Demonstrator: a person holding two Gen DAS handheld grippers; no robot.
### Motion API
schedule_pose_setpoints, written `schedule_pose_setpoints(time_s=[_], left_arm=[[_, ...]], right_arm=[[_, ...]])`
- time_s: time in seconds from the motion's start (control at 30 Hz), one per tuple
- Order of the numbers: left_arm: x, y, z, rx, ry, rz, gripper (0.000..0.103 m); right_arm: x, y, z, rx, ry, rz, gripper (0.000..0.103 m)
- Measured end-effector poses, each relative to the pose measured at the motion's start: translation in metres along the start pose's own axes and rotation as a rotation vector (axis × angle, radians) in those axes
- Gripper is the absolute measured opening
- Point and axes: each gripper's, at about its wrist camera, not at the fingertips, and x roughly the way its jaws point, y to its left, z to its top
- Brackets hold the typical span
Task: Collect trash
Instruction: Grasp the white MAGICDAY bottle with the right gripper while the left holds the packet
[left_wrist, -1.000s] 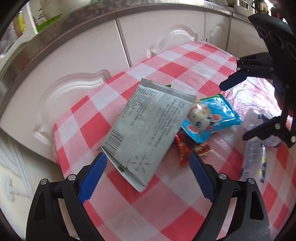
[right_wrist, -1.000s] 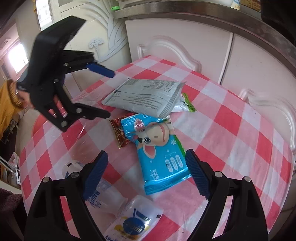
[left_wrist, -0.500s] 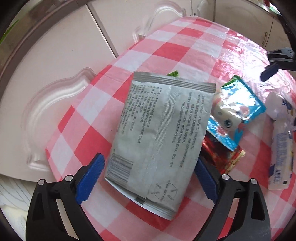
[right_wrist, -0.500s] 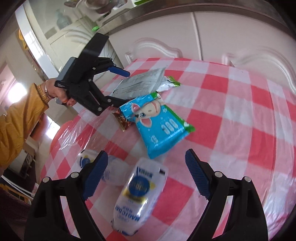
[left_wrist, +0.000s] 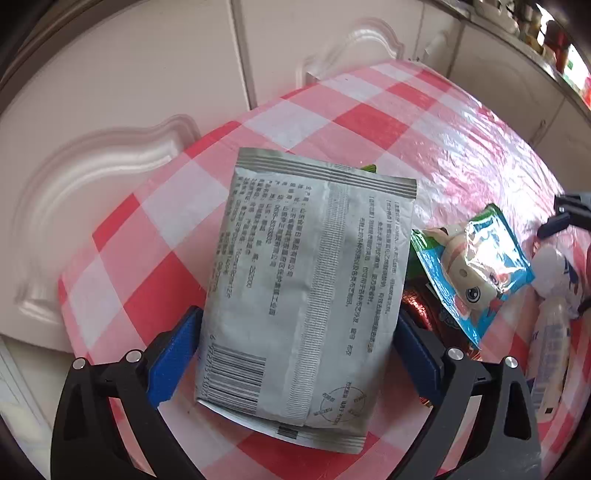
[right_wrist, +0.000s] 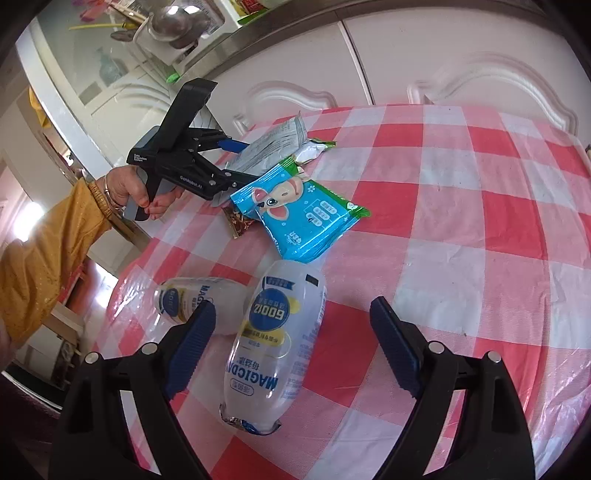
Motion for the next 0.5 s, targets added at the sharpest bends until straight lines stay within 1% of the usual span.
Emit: schedule_pose_setpoints(time_s=[0.07,0.2,0.3,0.33,0.43,0.5], left_arm=[[-0.001,0.001,-0.004,-0.03,-0.019,-0.002,0.096],[-0.005,-0.001,-0.011,-0.071,-0.053,0.02,0.095],[-0.009,-0.004,-0.017,-0.098,-0.078,0.042,0.09],[-0.011,-0.005,-0.02,-0.112,-0.087,0.053,0.089],[-0.016,-0.005,-0.03,-0.162,-0.108,0.074,0.088],[-0.021,-0.005,-0.036,-0.202,-0.122,0.079,0.086]], right_arm=[[0.003,0.005,-0.002,-0.017,0.003,-0.036,0.085],[0.006,0.006,-0.004,-0.009,0.001,-0.068,0.075],[0.005,0.006,-0.006,0.004,-0.004,-0.084,0.07],[0.005,0.006,-0.007,0.012,-0.008,-0.081,0.069],[0.002,0.01,-0.011,0.003,-0.016,-0.11,0.063],[0.001,0.011,-0.015,0.004,-0.023,-0.119,0.057]])
